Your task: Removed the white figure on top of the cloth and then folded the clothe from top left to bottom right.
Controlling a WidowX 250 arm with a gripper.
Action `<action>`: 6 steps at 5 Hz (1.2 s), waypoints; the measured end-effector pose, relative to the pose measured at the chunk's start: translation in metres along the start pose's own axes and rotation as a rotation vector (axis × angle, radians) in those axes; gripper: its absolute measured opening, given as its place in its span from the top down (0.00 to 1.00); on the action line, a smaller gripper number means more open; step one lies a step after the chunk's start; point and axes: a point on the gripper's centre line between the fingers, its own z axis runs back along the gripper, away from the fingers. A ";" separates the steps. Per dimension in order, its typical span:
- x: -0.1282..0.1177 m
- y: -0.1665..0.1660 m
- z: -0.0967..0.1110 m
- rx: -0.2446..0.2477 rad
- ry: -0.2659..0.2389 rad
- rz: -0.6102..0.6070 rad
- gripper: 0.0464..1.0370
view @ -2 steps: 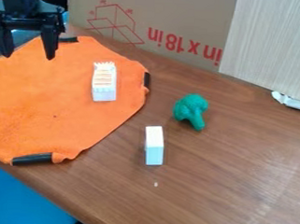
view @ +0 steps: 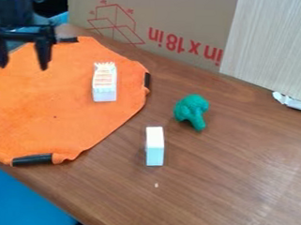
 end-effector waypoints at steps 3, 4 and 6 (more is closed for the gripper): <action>0.009 0.063 -0.013 -0.104 -0.066 0.008 0.04; 0.013 0.080 -0.025 -0.146 -0.104 0.046 0.04; 0.019 0.108 -0.038 -0.072 -0.147 0.163 0.04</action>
